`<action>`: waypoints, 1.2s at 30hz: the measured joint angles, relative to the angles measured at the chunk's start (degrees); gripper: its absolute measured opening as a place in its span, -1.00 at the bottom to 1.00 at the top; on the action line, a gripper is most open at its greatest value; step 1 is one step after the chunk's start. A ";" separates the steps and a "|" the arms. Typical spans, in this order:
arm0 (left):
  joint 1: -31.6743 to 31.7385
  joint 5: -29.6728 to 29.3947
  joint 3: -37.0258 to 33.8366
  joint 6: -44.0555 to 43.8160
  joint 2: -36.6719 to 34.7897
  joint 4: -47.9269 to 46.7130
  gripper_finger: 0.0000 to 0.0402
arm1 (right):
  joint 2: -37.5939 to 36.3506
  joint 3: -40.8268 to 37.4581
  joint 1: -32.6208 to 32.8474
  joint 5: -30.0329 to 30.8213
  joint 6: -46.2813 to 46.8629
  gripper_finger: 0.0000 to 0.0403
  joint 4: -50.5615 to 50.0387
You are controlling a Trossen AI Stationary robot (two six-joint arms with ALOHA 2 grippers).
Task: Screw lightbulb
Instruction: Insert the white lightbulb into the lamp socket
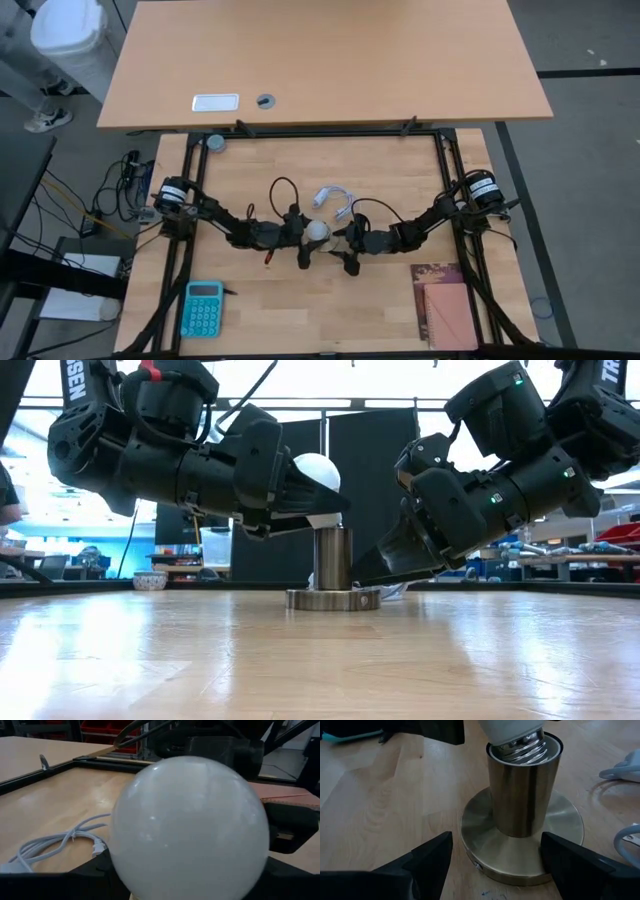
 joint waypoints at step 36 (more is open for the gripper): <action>4.46 14.01 9.79 -1.95 -3.21 -23.75 0.20 | 0.00 0.02 -0.25 0.02 -0.46 0.52 1.38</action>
